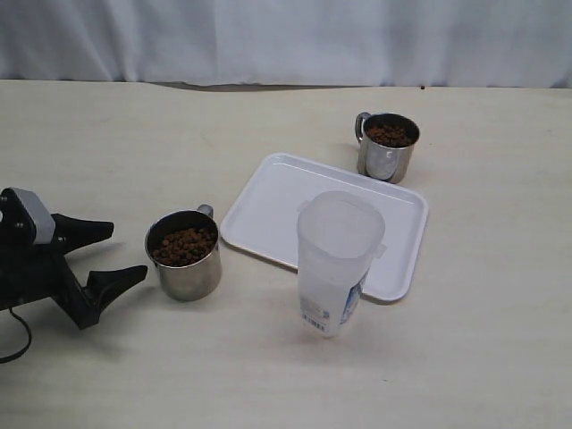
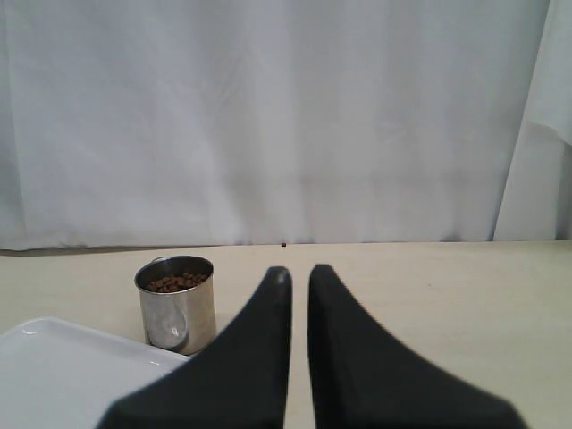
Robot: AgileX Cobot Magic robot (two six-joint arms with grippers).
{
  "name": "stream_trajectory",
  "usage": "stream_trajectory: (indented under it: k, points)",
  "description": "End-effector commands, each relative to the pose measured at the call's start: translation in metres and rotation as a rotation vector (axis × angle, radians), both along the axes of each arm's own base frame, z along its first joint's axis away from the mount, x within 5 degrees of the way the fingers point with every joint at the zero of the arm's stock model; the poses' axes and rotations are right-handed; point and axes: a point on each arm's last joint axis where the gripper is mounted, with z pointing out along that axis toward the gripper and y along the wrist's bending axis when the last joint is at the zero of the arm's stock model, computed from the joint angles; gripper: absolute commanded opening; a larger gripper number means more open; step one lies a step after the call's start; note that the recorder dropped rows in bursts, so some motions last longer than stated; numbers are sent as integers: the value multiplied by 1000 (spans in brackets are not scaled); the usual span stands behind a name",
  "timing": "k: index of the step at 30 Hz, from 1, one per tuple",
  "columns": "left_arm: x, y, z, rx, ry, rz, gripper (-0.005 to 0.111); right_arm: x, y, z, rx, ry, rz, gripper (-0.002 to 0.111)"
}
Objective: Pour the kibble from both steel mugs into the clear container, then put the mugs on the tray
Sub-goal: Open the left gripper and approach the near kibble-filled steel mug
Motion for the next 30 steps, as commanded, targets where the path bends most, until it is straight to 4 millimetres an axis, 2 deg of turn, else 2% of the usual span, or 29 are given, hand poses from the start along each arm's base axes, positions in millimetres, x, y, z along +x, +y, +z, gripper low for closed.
stream_trajectory:
  k: [1, 7, 11, 25, 30]
  points:
    - [-2, -4, 1, -20, -4, -53, 62, 0, 0, 0, 1, -7, 5, 5]
    - [-21, 1, 8, -81, -49, -268, 62, 0, 0, 0, 1, -7, 5, 5]
    - [-22, 12, 8, -79, -54, -241, 62, 0, 0, 0, 1, -7, 5, 5]
    - [-23, -8, 7, -81, -51, -321, 63, 0, 0, 0, 1, -7, 5, 5]
    - [-21, -7, 7, -84, -44, -300, 81, 0, 0, 0, 1, -7, 5, 5]
